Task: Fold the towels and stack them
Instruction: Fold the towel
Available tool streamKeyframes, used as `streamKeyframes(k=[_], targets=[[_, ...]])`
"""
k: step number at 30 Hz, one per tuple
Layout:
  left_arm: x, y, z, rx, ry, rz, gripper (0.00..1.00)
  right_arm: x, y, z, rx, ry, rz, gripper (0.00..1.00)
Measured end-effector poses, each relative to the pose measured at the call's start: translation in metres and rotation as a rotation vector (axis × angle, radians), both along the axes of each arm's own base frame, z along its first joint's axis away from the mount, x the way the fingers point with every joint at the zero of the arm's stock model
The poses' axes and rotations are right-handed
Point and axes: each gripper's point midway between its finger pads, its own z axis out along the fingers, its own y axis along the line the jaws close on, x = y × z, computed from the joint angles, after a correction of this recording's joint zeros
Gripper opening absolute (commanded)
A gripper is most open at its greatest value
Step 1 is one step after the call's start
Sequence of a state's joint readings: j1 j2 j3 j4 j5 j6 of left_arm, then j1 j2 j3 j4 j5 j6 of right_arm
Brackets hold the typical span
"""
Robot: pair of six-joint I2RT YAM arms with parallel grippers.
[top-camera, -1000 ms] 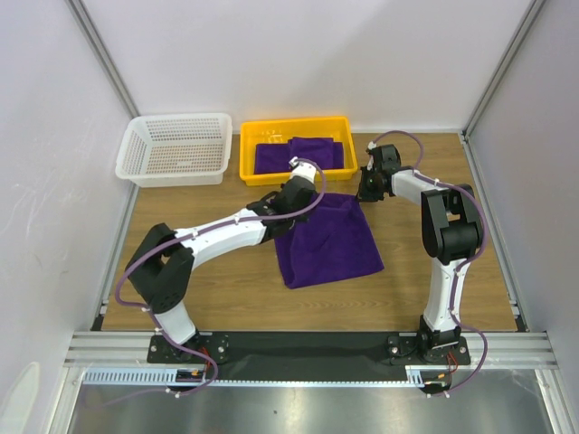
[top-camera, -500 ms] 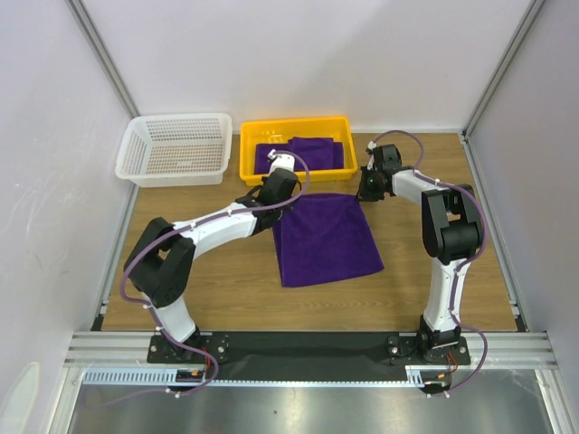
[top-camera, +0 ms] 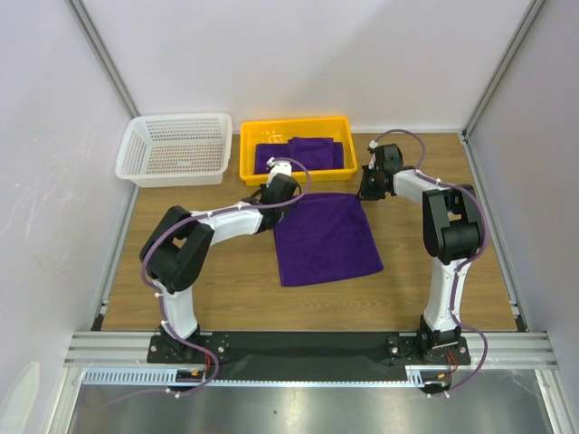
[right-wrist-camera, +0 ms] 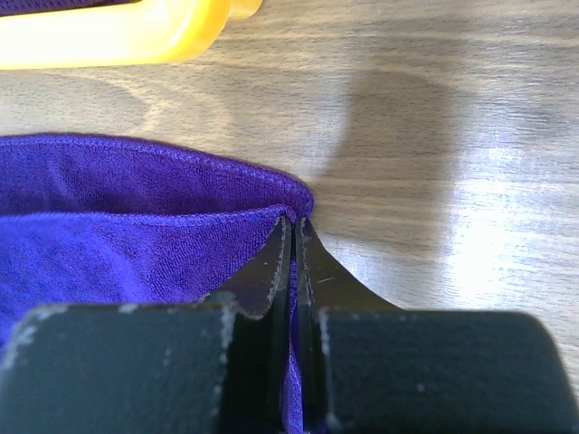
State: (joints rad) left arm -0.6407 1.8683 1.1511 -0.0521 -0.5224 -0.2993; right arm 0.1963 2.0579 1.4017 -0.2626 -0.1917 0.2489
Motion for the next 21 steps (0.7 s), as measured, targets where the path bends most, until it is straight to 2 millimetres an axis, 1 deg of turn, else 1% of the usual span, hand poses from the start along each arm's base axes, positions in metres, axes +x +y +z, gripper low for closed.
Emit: streamKeyframes(k=[7,12,14,21], targets=[[0.010,0.018,-0.001,-0.009,-0.006,0.057,0.00,0.001,0.000,0.000,-0.001,-0.002,0.000,0.00],[0.016,0.023,-0.003,-0.014,-0.012,0.071,0.00,0.002,0.000,0.001,0.001,-0.008,0.000,0.00],[0.018,0.023,-0.007,-0.013,-0.010,0.073,0.00,0.002,0.000,0.001,0.001,-0.008,0.000,0.00],[0.025,0.023,-0.030,0.006,0.025,0.076,0.00,0.003,0.000,0.002,0.002,-0.016,-0.001,0.00]])
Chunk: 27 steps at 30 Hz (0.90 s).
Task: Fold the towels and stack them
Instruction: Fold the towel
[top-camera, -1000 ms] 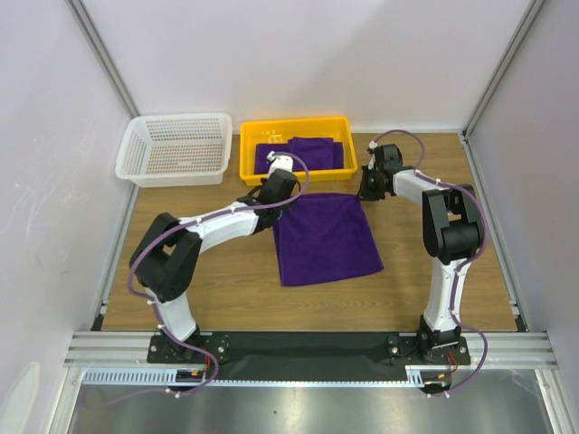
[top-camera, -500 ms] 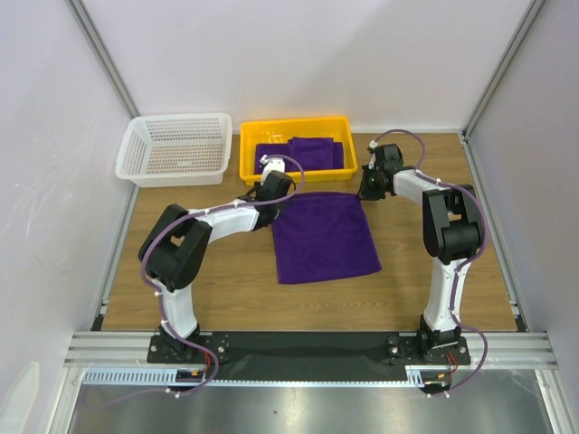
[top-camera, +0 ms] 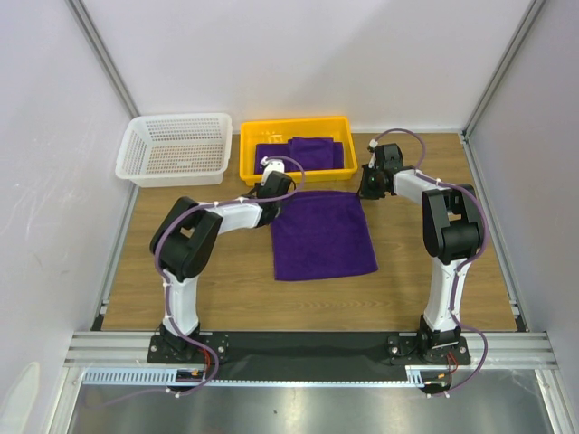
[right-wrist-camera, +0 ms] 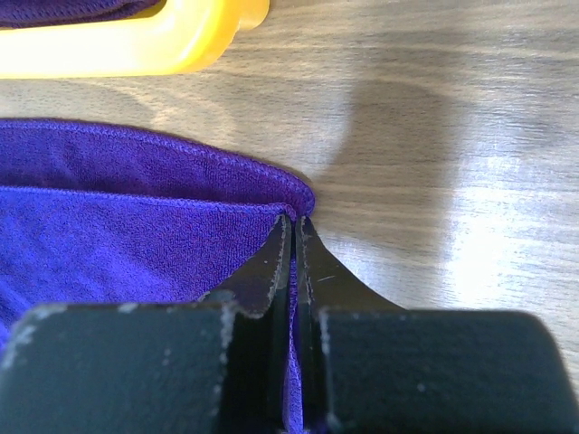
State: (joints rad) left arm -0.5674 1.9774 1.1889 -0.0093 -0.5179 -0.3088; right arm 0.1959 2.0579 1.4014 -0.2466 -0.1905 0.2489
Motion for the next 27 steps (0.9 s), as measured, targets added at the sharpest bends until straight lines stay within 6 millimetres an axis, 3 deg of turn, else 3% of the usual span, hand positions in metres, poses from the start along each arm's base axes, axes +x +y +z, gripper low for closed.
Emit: streamKeyframes(k=[3,9,19,22,23,24,27], targets=[[0.005,-0.001,-0.003,0.005,0.008,0.004,0.02,0.001,0.000,0.000,0.000,-0.006,-0.001,0.00],[0.011,0.000,-0.003,0.000,0.011,0.014,0.22,0.003,-0.001,0.001,0.003,-0.015,-0.005,0.00],[0.023,-0.011,0.013,-0.040,-0.001,0.012,0.10,0.004,-0.001,0.002,0.013,-0.013,-0.021,0.04],[0.022,-0.011,0.012,-0.039,0.008,0.009,0.11,0.004,-0.001,0.002,0.014,-0.007,-0.031,0.19],[0.021,-0.011,0.013,-0.037,0.012,0.009,0.12,0.004,-0.001,0.003,0.014,-0.003,-0.035,0.35],[0.021,-0.011,0.014,-0.035,0.017,0.008,0.13,0.004,-0.002,0.005,0.015,0.004,-0.040,0.39],[0.022,-0.013,0.019,-0.045,0.023,0.009,0.29,0.009,-0.003,0.014,0.018,0.003,-0.052,0.51]])
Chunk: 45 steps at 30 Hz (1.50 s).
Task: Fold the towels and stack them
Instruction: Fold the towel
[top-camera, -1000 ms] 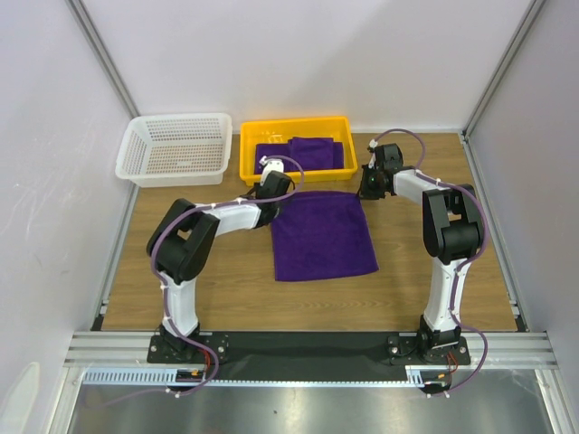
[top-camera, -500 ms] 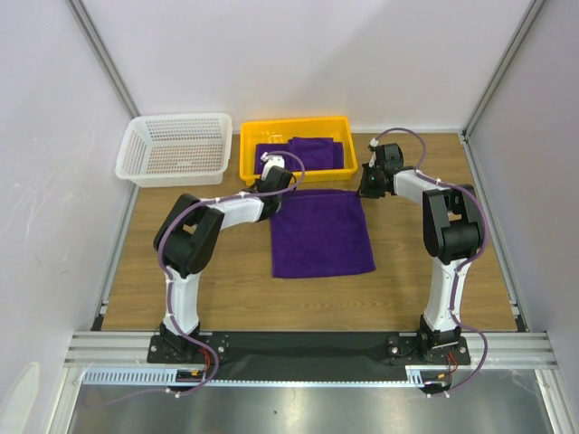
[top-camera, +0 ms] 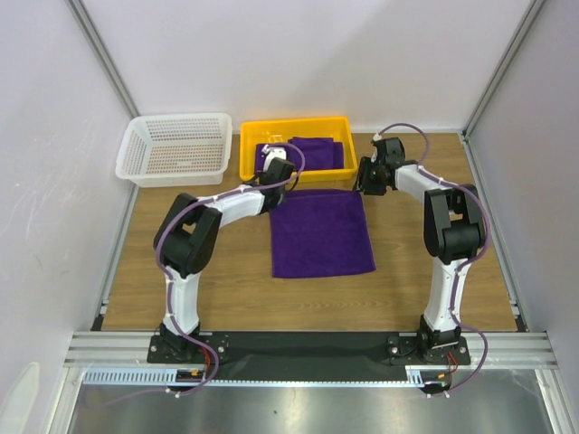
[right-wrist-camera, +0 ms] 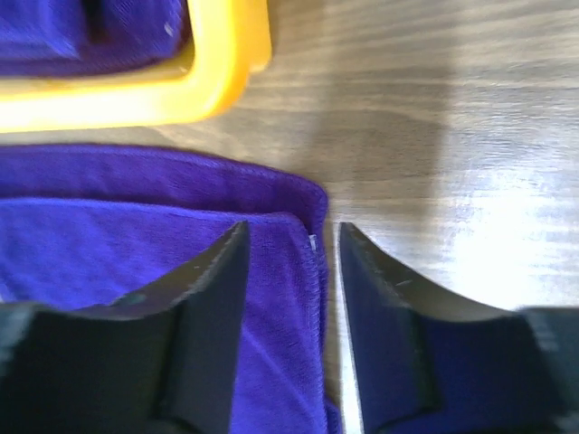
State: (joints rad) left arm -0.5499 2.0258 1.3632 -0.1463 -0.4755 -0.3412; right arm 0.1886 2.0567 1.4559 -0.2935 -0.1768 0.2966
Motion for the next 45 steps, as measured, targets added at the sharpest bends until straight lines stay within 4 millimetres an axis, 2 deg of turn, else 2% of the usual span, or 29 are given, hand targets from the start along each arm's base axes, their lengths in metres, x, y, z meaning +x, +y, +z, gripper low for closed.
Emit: streamKeyframes(k=[2,3,6,7,8,11,14,20,23,25,29,33,45], targets=[[-0.006,-0.001,0.003,-0.020,0.018,0.001,0.38,0.003,-0.001,0.008,0.005,-0.002,-0.010,0.54],[-0.010,0.001,0.006,-0.028,0.026,0.005,0.52,0.002,-0.003,0.013,0.012,0.002,-0.021,0.56],[-0.033,0.002,0.024,-0.099,0.043,0.000,0.73,-0.005,-0.006,0.031,0.050,0.011,-0.053,0.57],[-0.043,0.004,0.033,-0.127,0.046,-0.001,0.75,-0.008,-0.007,0.040,0.072,0.006,-0.062,0.59],[-0.053,0.005,0.043,-0.165,0.044,0.002,0.76,-0.017,-0.006,0.053,0.103,0.002,-0.070,0.60],[-0.083,0.006,0.066,-0.276,0.044,0.007,0.77,-0.043,-0.009,0.071,0.153,0.006,-0.089,0.64],[-0.120,0.007,0.072,-0.366,0.084,0.007,0.77,-0.086,-0.011,0.074,0.186,0.054,-0.101,0.67],[-0.203,0.004,0.041,-0.452,0.247,0.006,0.78,-0.179,-0.019,0.045,0.193,0.238,-0.153,0.71],[-0.238,0.005,0.024,-0.499,0.308,0.022,0.77,-0.213,-0.023,0.034,0.196,0.296,-0.184,0.71],[-0.253,0.005,0.016,-0.528,0.336,0.033,0.75,-0.232,-0.025,0.028,0.203,0.319,-0.204,0.71],[-0.270,0.001,0.000,-0.574,0.375,0.065,0.67,-0.254,-0.027,0.014,0.216,0.354,-0.235,0.65],[-0.272,-0.003,-0.008,-0.609,0.382,0.095,0.63,-0.269,-0.026,-0.002,0.230,0.402,-0.256,0.62],[-0.265,-0.011,-0.017,-0.661,0.372,0.131,0.53,-0.265,-0.022,-0.014,0.273,0.370,-0.279,0.54]])
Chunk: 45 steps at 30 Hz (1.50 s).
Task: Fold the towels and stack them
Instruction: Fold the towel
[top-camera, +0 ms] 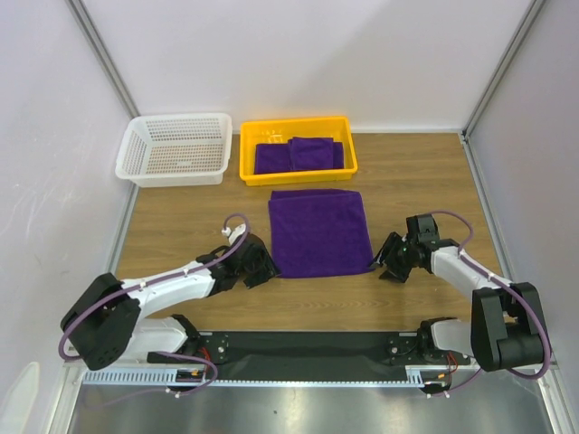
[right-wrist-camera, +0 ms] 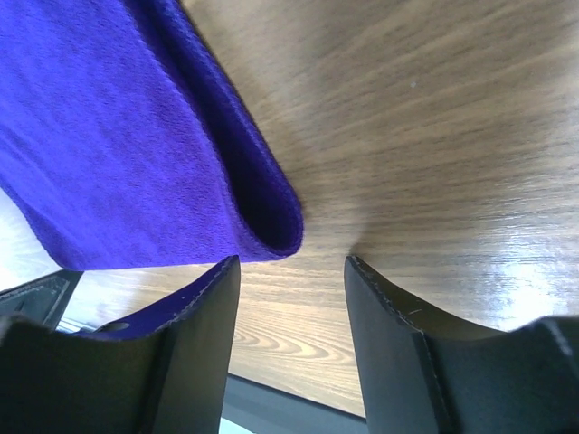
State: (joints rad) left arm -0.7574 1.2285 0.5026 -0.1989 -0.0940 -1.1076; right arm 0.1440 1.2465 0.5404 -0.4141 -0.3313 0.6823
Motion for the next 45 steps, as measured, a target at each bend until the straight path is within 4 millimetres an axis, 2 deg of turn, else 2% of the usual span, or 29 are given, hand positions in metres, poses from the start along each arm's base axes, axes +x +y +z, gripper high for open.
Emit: streamKeyframes(k=[6,13,15,18,19,20,21,28,34,38,42,45], targets=[[0.001,-0.001,-0.008,0.014,0.014,0.000,0.48,0.003,0.000,-0.004,0.002,-0.010,-0.007,0.45],[0.007,-0.005,-0.010,0.002,-0.001,0.005,0.43,0.009,0.000,-0.009,-0.001,-0.016,-0.012,0.26],[0.009,-0.007,-0.010,-0.005,-0.003,0.010,0.34,0.010,0.000,-0.010,-0.001,-0.016,-0.012,0.16],[0.010,-0.009,-0.014,-0.007,0.004,0.019,0.20,0.011,0.000,-0.012,-0.007,-0.016,-0.013,0.07],[0.009,-0.009,-0.015,-0.004,0.006,0.019,0.15,0.011,-0.001,-0.012,-0.009,-0.017,-0.014,0.00],[0.009,-0.008,-0.015,-0.001,0.007,0.018,0.04,0.011,-0.001,-0.012,-0.011,-0.017,-0.013,0.00],[0.008,-0.008,-0.016,0.002,0.009,0.021,0.00,0.011,-0.001,-0.012,-0.013,-0.017,-0.013,0.00],[0.000,0.000,-0.015,0.040,0.016,0.016,0.00,0.006,-0.003,-0.012,-0.021,-0.007,-0.005,0.00],[-0.028,0.004,-0.014,0.082,0.058,-0.046,0.00,-0.014,-0.004,0.002,-0.019,-0.005,0.014,0.00],[-0.044,0.003,0.000,0.113,0.084,-0.091,0.00,-0.027,-0.003,0.021,-0.006,-0.032,0.028,0.00],[-0.045,0.003,0.036,0.096,0.061,-0.082,0.00,-0.034,-0.003,0.041,-0.004,-0.044,0.034,0.00],[-0.040,0.003,0.065,0.065,0.023,-0.056,0.00,-0.025,-0.002,0.062,-0.004,-0.066,0.029,0.00]])
